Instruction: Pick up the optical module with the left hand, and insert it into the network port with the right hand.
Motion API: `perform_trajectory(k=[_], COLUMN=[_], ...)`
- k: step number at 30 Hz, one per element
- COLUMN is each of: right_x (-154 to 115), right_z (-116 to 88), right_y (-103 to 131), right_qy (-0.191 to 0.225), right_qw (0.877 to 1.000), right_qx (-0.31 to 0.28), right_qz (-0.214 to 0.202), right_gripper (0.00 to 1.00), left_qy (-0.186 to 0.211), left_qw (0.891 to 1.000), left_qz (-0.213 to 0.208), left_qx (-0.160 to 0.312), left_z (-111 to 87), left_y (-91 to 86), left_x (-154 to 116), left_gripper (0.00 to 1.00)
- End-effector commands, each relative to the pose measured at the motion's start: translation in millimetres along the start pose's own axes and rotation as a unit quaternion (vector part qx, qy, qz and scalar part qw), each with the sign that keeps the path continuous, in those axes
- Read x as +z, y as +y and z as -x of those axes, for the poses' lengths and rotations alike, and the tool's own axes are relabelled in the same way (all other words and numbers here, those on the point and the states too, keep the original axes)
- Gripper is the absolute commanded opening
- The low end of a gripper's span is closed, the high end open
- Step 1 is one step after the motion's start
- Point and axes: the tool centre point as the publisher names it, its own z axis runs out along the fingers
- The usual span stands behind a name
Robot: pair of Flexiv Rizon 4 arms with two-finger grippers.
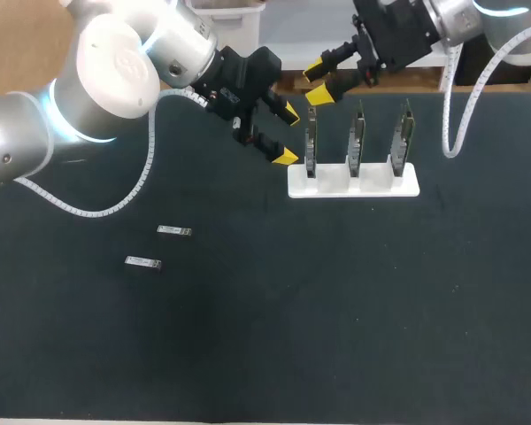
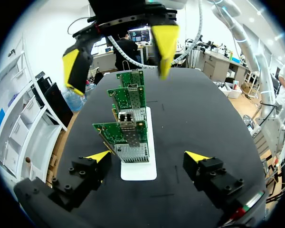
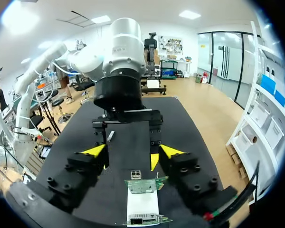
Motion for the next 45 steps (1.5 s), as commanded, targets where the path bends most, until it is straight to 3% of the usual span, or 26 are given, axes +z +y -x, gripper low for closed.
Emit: perform_trajectory(k=[1,36,45], right_x=[-3.4,19.5,22.1], right_z=[-2.4,-26.7,-32.3], right_y=[-1.0,-5.0,-5.5], right_qy=[-0.004,0.039,0.034], right_qw=[1.000,0.998,0.998], right_qx=[-0.002,0.017,0.034], right_qz=[0.003,0.046,0.045], right_gripper=[0.00,0.00,0.00], left_qy=[0.001,0.001,0.001], left_qw=[1.000,1.000,1.000], left_qz=[0.002,0.002,0.002], left_qx=[-0.001,-0.001,-0.001], left_z=[0.3,0.3,0.3], left_y=[-1.4,-1.4,-1.4], left_x=[-0.3,-0.3,-0.3], left_gripper=[1.00,1.00,1.00])
